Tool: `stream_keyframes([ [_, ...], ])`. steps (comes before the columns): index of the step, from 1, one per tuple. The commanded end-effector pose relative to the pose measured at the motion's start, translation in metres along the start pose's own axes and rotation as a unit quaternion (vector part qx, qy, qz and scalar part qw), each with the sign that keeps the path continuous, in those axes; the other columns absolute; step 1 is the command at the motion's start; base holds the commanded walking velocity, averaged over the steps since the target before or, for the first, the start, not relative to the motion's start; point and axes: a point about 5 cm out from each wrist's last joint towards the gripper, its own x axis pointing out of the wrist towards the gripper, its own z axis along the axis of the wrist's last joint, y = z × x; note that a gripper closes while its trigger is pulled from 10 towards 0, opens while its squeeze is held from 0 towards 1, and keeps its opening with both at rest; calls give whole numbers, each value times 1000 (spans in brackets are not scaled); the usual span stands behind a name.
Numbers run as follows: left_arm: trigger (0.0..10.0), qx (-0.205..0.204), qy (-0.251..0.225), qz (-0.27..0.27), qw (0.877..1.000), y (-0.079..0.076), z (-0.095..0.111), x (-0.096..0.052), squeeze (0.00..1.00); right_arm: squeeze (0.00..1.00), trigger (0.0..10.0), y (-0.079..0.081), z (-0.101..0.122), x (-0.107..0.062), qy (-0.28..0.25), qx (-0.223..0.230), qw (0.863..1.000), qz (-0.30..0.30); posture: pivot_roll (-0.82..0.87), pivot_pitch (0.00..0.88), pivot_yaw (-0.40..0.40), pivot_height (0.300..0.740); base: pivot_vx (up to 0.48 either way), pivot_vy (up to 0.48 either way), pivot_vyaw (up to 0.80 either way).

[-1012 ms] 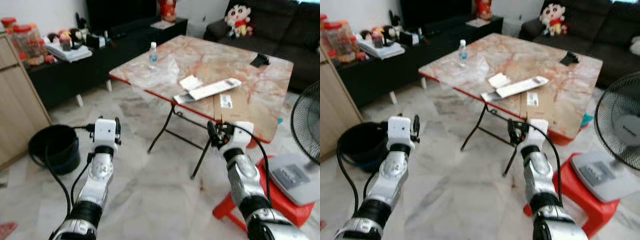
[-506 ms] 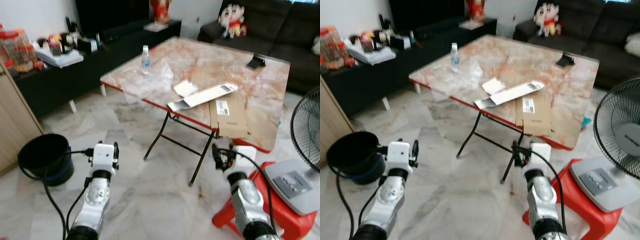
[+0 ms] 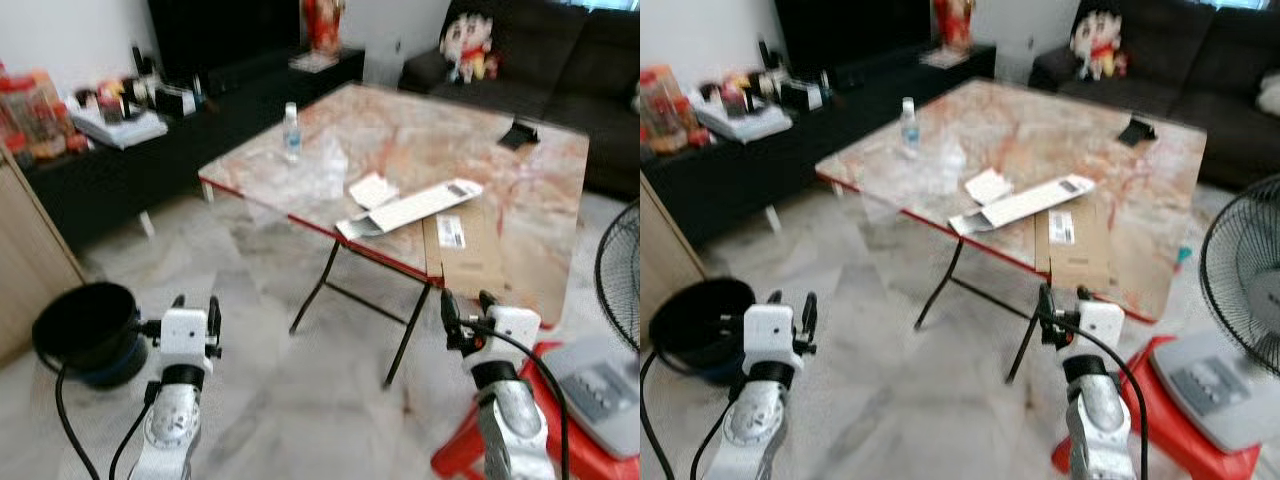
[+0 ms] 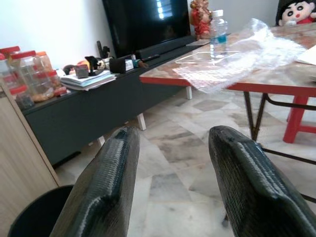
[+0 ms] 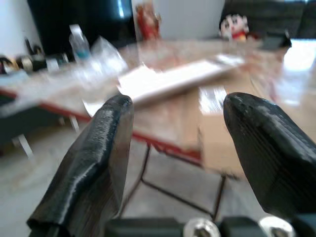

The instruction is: Picking trash to rubbish bin

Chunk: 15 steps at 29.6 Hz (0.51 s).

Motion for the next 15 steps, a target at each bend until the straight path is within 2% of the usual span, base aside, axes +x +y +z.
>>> stream_keyframes([
  [1,10000,0,-21,11,1000,4,14,11,0,0,10000,15,10,11,-14,8,1000,20,-63,5,-50,740,319,0,0],
  [6,10000,-2,-30,18,999,6,25,17,0,0,10000,26,18,18,-15,15,999,33,-59,6,-58,740,319,0,0],
  [15,10000,3,-26,17,1000,7,26,18,0,0,10000,31,23,21,-11,20,999,39,-61,4,-61,740,322,0,0],
])
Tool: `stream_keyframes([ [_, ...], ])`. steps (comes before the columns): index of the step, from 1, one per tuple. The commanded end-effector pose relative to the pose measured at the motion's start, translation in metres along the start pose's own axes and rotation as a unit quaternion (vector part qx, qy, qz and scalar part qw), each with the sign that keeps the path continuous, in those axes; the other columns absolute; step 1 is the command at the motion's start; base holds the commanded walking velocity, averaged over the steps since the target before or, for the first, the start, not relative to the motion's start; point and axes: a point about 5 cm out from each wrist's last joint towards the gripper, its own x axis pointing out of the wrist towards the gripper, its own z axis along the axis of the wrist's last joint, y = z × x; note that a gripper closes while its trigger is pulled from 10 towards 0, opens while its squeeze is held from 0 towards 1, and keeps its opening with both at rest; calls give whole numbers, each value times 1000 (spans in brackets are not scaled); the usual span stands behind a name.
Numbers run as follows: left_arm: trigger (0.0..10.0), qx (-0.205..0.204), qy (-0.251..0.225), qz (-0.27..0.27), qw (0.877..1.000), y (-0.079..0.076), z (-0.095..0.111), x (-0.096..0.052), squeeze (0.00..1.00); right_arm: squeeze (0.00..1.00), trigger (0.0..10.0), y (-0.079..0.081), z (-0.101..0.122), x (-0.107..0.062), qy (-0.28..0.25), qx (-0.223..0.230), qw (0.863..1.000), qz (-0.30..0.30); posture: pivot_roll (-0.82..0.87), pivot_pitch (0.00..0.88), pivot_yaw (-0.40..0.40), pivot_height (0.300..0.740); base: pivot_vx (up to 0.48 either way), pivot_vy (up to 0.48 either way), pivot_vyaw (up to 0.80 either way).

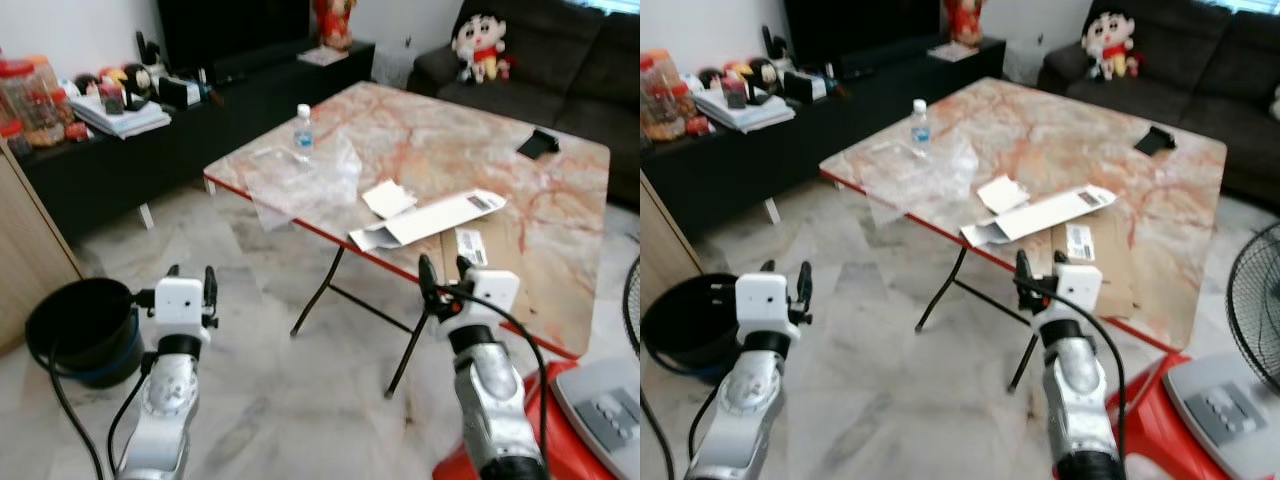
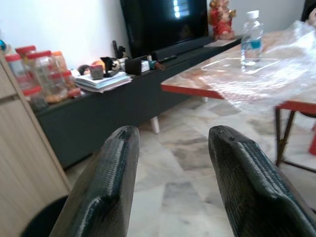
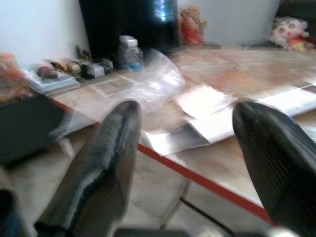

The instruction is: Picking trash to rubbish bin

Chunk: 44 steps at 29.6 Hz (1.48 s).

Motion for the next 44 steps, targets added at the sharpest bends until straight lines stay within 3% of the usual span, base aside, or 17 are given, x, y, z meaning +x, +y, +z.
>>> stream_keyframes([
  [1,10000,-6,-7,-8,1000,-7,6,2,0,0,10000,-11,6,0,-4,-9,1000,-14,-61,4,-61,740,319,0,0],
  [44,10000,-11,-20,-42,999,-22,17,12,0,0,10000,-1,9,9,5,9,1000,3,-56,0,-51,740,348,0,-66],
])
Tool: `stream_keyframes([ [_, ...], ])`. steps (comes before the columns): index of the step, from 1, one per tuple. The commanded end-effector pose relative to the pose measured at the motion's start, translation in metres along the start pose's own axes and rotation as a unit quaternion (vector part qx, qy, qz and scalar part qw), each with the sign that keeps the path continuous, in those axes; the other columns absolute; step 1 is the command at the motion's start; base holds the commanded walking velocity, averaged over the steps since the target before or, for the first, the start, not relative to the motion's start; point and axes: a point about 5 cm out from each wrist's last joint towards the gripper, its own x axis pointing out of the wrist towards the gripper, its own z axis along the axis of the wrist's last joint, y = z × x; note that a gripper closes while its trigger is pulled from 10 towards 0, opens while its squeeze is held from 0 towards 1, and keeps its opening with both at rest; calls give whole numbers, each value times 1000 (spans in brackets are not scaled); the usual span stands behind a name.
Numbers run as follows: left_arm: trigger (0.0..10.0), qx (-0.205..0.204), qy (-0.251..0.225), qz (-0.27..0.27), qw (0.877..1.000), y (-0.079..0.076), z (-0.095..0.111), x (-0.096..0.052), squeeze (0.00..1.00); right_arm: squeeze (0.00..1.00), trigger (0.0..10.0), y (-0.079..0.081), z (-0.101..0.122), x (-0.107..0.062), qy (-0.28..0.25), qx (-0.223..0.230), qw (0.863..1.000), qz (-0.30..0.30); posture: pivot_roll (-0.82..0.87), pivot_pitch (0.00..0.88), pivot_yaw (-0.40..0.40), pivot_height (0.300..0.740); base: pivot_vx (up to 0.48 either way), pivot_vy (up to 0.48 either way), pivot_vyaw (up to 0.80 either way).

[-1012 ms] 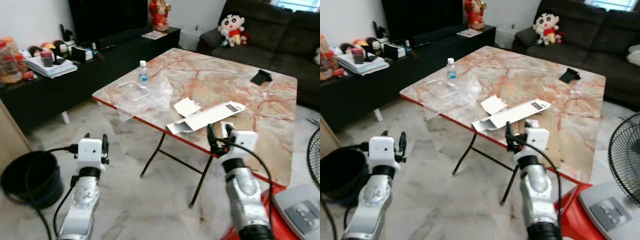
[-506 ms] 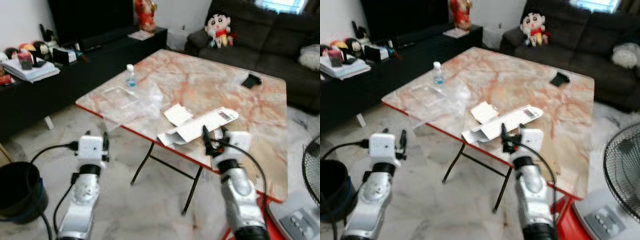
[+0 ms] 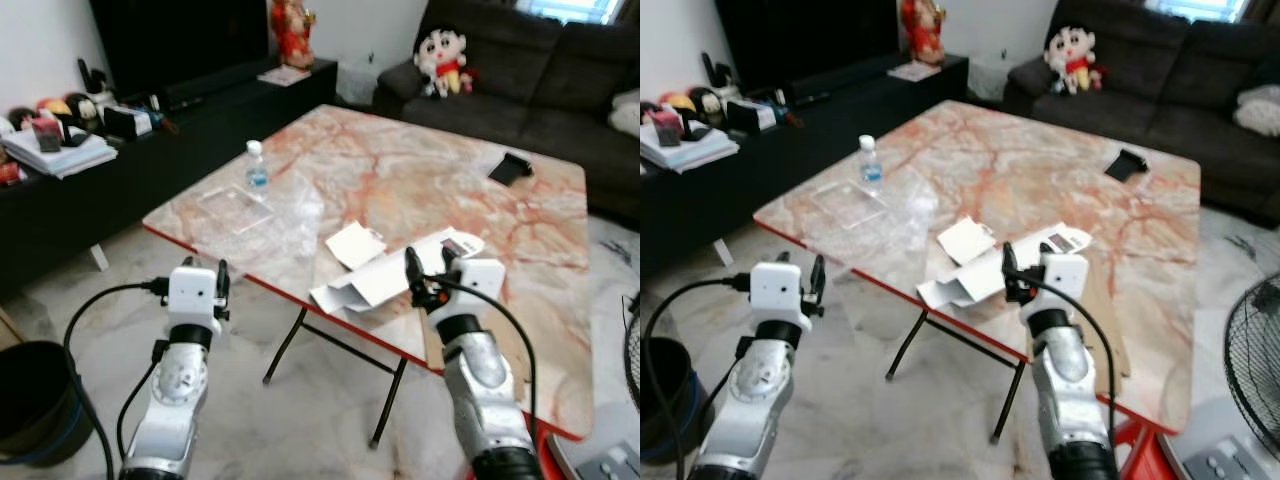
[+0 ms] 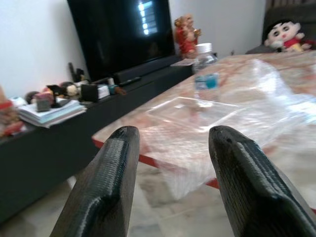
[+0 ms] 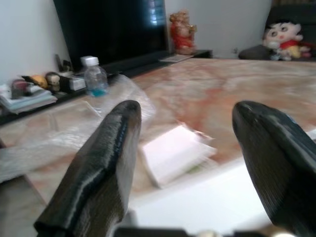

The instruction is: Picking trash to rubbish bin

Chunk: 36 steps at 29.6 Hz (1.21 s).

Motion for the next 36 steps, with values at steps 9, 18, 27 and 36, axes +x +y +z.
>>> stream_keyframes([
  [9,10000,-5,-4,-16,1000,-8,4,2,0,0,10000,-11,4,0,-2,-10,1000,-13,-56,0,-52,740,351,0,-444],
  [18,10000,-7,-5,-22,1000,-10,4,2,0,0,10000,-8,2,0,1,-3,1000,-11,-53,0,-55,740,350,0,0],
  [27,10000,-5,-17,-61,998,-21,10,2,0,0,10000,-8,3,1,5,-5,1000,-13,-53,0,-55,740,0,0,0],
  [36,10000,-8,-9,-79,997,-24,9,2,0,1000,10000,-7,3,2,13,-3,1000,-8,-53,0,-54,740,0,0,0],
])
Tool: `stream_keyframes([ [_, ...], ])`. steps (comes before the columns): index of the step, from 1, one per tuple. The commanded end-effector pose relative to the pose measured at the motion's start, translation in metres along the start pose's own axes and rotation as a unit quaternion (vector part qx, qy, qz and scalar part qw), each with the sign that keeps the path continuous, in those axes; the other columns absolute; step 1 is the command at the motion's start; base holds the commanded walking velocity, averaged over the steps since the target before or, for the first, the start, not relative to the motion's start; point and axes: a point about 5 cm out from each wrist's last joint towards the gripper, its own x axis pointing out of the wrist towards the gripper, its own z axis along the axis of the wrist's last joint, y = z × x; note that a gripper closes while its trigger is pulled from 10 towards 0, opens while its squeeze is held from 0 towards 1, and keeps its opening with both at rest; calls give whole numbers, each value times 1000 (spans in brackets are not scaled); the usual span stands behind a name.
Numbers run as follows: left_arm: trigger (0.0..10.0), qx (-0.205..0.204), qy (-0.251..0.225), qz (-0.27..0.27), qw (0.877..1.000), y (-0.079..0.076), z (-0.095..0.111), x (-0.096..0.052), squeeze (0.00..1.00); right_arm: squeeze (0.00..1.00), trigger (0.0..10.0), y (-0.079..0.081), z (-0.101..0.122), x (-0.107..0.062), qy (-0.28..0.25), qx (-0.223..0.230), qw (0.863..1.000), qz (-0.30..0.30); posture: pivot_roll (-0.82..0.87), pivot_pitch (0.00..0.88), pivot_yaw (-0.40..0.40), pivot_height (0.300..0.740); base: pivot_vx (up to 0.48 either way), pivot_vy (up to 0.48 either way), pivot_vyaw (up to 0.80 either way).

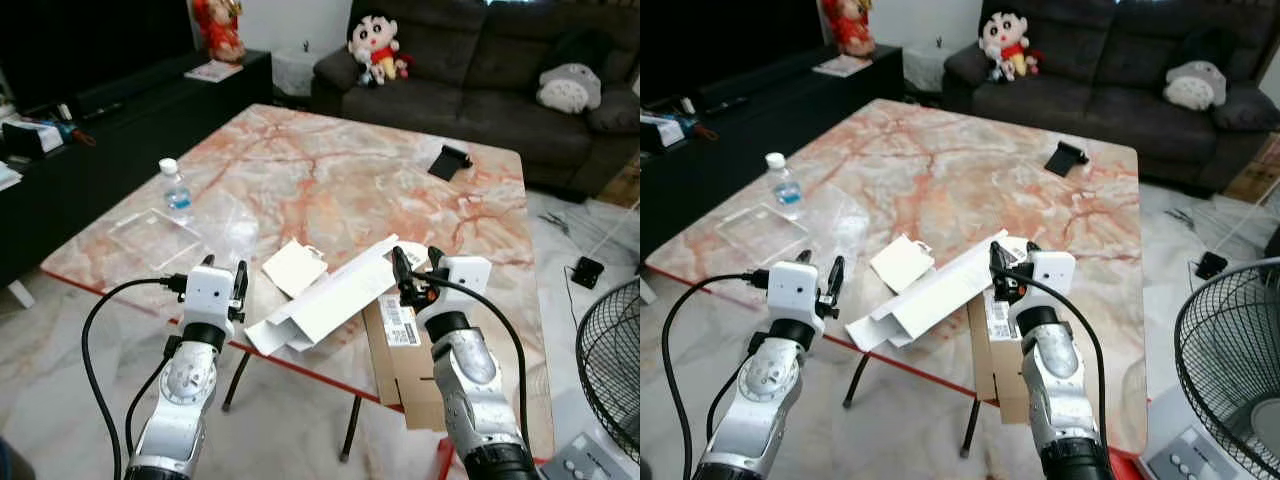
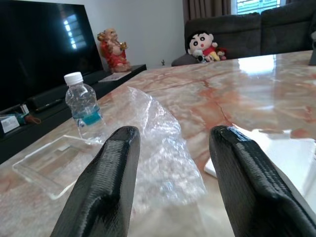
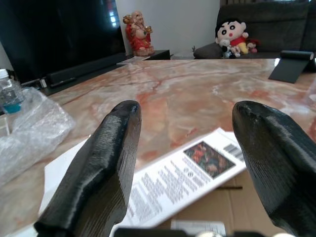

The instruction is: Picking trash to rubbish bin

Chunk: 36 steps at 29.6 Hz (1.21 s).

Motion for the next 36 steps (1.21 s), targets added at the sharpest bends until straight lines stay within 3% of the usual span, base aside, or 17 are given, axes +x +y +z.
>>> stream_keyframes([
  [1,10000,0,-3,-7,1000,-1,4,2,0,1000,10000,0,5,3,-2,-1,1000,3,-53,0,-54,740,0,0,0],
  [16,10000,21,2,-36,999,-6,2,6,0,1000,10000,12,-4,10,86,34,996,3,-59,0,-55,740,0,0,0],
  [20,10000,37,3,-37,999,-3,1,7,0,1000,10000,20,-3,12,104,73,992,11,-57,0,-59,740,0,0,0],
  [24,10000,46,6,-36,998,1,-1,8,0,1000,10000,21,-1,13,107,71,992,12,-58,0,-61,740,0,0,0],
  [25,10000,47,8,-31,998,5,-2,8,0,0,10000,21,-2,13,111,71,991,11,-60,3,-62,740,0,0,0],
  [36,10000,24,0,10,1000,10,2,9,0,0,10000,22,4,14,99,63,993,12,-59,6,-65,740,0,0,0],
])
